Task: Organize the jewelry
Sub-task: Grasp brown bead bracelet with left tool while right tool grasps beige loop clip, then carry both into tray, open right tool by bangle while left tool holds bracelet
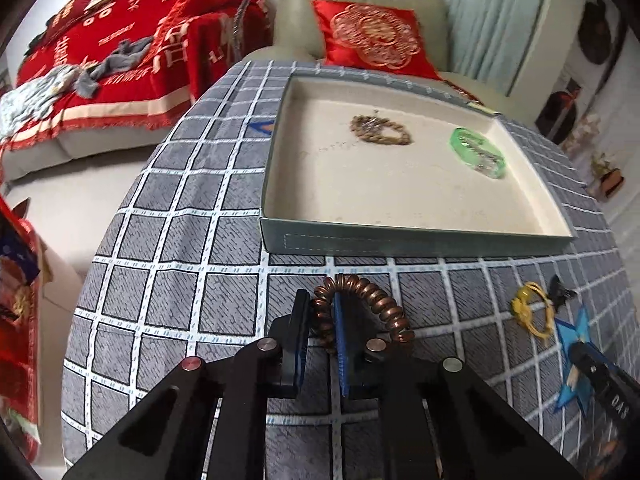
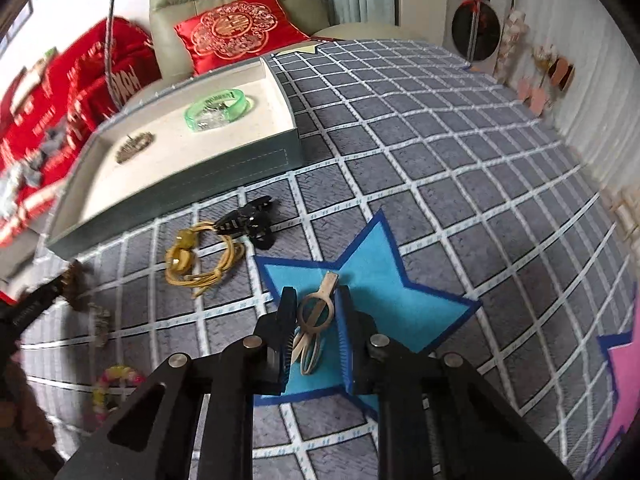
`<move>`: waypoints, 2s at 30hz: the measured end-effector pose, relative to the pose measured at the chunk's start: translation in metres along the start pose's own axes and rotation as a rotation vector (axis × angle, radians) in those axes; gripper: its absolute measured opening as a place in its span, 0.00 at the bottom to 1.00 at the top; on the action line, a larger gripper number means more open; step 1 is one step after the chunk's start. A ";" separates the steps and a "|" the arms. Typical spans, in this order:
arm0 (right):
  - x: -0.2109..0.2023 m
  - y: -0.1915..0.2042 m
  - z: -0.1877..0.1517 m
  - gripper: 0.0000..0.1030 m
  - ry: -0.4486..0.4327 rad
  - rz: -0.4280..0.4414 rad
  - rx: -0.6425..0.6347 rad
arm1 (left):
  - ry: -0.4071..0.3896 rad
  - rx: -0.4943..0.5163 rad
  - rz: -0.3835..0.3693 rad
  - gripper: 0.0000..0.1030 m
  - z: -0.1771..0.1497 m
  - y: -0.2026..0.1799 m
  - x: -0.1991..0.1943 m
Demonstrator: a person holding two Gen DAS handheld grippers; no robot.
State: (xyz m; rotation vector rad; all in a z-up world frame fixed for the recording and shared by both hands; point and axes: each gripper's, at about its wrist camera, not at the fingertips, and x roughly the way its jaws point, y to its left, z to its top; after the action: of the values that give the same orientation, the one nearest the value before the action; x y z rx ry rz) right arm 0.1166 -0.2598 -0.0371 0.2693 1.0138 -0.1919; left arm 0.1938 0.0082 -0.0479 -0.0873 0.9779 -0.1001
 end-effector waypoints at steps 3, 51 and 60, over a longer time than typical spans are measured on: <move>-0.008 -0.009 -0.002 0.20 -0.018 0.078 0.030 | -0.019 0.020 -0.028 0.26 -0.003 0.000 -0.010; 0.020 0.080 0.146 0.20 0.018 0.330 -0.179 | -0.088 0.221 -0.074 0.26 0.114 -0.035 0.009; 0.085 0.084 0.149 0.20 0.138 0.303 -0.165 | 0.013 0.201 -0.070 0.26 0.123 -0.036 0.057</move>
State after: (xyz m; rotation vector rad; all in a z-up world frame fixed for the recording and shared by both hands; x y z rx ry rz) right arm 0.3045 -0.2284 -0.0246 0.2850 1.1050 0.1862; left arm 0.3262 -0.0308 -0.0218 0.0643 0.9726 -0.2628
